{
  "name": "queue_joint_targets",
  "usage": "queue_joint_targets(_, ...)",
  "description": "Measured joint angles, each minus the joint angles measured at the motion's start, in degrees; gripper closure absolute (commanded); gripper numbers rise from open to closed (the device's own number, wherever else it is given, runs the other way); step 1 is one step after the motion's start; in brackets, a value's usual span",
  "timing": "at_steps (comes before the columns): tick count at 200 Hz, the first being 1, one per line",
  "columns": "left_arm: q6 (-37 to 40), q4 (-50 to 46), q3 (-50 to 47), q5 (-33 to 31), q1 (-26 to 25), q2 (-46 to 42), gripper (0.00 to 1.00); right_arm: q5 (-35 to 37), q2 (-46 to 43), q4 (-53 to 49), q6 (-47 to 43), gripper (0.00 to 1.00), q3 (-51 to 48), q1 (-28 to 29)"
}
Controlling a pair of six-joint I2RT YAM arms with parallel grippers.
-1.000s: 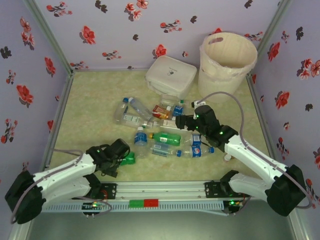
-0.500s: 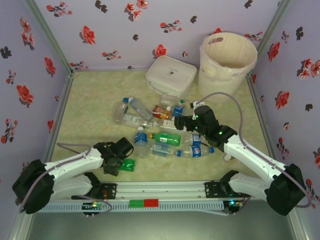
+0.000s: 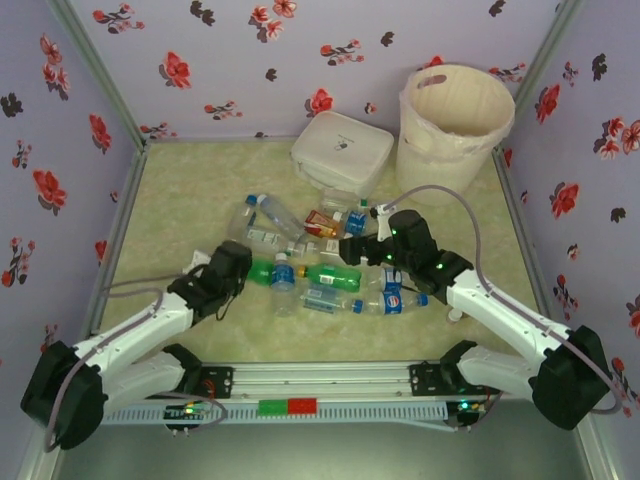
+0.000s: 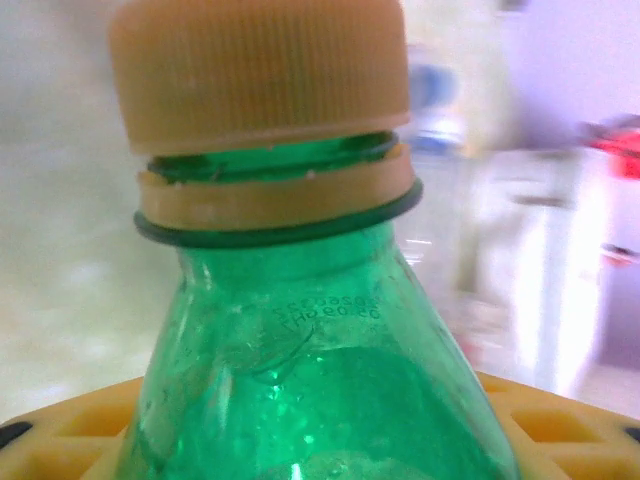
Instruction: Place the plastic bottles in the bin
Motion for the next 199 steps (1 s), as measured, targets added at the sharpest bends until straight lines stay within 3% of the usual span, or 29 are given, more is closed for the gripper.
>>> queue_joint_targets(55,22.84,11.02,20.94,10.62,-0.79,14.53,0.57,-6.67,0.07,4.22,-0.09,0.05,0.00,0.00)
queue_joint_targets(90,30.71,11.67,30.84,18.51,-5.42,24.85,0.57,-7.23,-0.26,5.01,-0.13,0.02,0.17,0.00)
queue_joint_targets(127,35.34,10.73,36.02,23.39,-9.57,30.21,0.58,-6.84,-1.38,4.96,-1.05,0.02,0.81,0.00)
queue_joint_targets(154,36.00,10.64,36.68,26.10,-10.32,31.50,0.58,-6.29,-1.53,5.70,-1.18,0.09,0.81,-0.04)
queue_joint_targets(199,35.98,10.71,36.70,28.46,-10.75,32.11,0.57,-6.47,-0.96,8.13,-0.74,0.36,0.76,-0.17)
